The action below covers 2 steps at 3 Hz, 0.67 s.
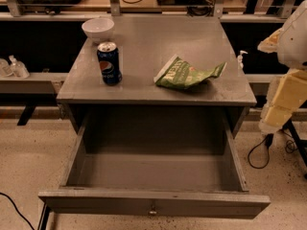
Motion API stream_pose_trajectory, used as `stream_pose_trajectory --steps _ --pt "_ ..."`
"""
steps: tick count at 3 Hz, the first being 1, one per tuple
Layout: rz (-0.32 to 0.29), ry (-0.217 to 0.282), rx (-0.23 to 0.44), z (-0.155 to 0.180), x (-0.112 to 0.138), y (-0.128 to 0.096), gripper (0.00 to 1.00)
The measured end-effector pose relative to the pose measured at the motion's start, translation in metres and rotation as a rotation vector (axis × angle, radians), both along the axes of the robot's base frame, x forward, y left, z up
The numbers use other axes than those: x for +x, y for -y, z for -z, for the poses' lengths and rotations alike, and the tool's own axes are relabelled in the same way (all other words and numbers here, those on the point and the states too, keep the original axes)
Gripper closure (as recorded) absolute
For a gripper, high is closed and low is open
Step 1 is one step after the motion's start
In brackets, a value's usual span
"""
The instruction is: Place green jalapeno chip bag into top drawer
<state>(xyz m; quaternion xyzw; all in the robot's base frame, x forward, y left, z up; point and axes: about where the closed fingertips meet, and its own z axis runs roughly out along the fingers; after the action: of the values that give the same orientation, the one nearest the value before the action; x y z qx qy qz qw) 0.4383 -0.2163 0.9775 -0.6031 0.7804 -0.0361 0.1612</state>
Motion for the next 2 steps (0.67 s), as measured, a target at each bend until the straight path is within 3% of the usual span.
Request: stream_pose_trajectory --steps 1,2 --pt "0.000 0.000 0.000 0.0000 0.0000 0.0000 0.00" --pt "-0.039 0.042 0.001 -0.0005 0.0095 -0.0042 0.00"
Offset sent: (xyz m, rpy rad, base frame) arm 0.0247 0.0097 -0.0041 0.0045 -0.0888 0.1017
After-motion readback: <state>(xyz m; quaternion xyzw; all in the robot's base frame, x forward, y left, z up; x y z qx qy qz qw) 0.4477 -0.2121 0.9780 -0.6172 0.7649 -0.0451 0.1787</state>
